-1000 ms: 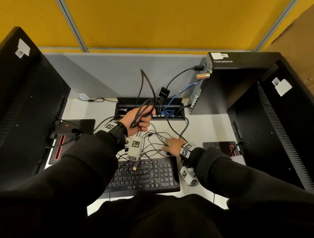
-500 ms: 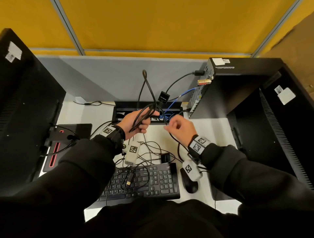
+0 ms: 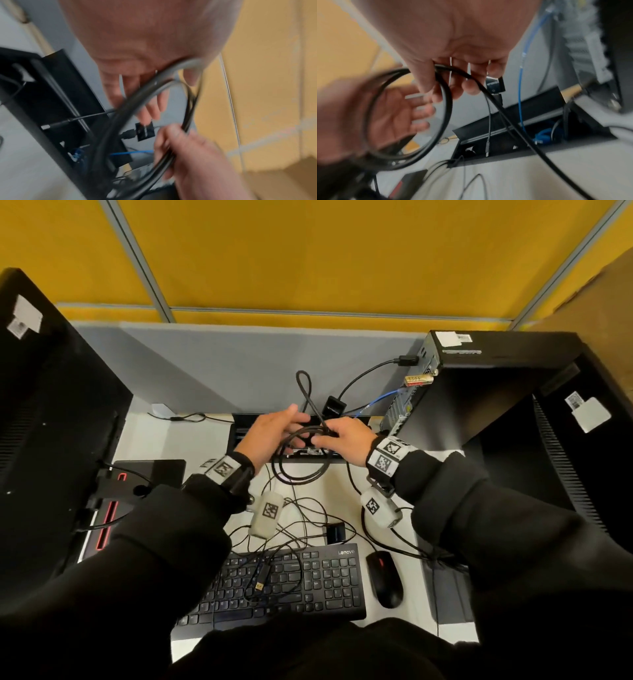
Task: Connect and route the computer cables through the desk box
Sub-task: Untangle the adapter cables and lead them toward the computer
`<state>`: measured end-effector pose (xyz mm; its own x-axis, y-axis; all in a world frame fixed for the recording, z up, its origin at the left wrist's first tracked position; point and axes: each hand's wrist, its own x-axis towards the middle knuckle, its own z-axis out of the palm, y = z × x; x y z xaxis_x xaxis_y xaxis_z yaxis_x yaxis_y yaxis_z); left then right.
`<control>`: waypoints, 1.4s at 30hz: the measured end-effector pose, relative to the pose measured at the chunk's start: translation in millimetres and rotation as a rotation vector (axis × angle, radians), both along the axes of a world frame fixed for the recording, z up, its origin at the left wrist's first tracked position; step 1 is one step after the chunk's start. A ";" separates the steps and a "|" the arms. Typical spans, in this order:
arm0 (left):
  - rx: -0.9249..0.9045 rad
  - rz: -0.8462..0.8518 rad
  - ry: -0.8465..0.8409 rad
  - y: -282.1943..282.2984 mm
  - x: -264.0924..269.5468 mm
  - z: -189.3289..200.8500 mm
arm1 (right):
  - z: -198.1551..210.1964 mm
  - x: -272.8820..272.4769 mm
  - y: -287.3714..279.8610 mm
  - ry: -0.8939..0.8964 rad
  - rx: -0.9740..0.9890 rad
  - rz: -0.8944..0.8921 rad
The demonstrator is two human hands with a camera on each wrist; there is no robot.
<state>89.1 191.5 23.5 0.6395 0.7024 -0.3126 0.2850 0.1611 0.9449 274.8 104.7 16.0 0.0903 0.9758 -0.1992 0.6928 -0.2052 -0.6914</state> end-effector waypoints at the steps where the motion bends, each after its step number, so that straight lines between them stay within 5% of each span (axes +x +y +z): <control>1: -0.072 -0.048 -0.052 4.8 -2.4 0.0 | 0.0 -0.2 1.4 -0.099 -0.020 0.031; 4: 0.149 -0.236 0.050 8.8 -6.7 5.2 | 1.7 -3.7 3.7 -0.183 -0.028 0.051; 7: 0.393 -0.135 0.187 4.7 -5.0 2.1 | -4.6 2.5 4.3 -0.074 -0.047 -0.053; 12: 0.207 0.225 0.045 -11.7 -7.5 -23.4 | -13.6 9.1 -9.1 0.098 -0.097 -0.138; 16: 0.004 0.310 0.081 -24.7 -9.3 -40.1 | -17.7 0.4 -24.2 0.152 -0.062 -0.127; 19: -0.077 0.195 0.181 -22.4 -10.6 -47.0 | -20.9 -1.7 -25.6 0.272 -0.075 -0.072; 22: 0.112 0.054 0.109 -13.9 -14.9 -37.4 | -24.6 2.9 -21.7 0.274 -0.056 -0.101; 26: 0.339 -0.188 0.148 -18.0 -0.9 -11.8 | -29.2 3.3 -16.5 0.034 -0.034 -0.040; 29: 0.428 -0.225 0.224 -27.0 10.8 -16.8 | -29.5 -0.6 -17.2 0.020 -0.026 -0.037; 35: 0.196 -0.062 -0.105 -25.2 6.5 -38.1 | -30.7 10.2 -25.8 0.390 -0.071 -0.084; 38: 0.103 0.057 -0.198 -36.1 4.0 -43.8 | -34.5 15.3 -28.7 0.327 -0.082 -0.078; 42: -0.210 0.326 -0.365 -42.9 -2.4 -56.2 | -46.5 12.0 -34.9 0.456 -0.115 -0.086</control>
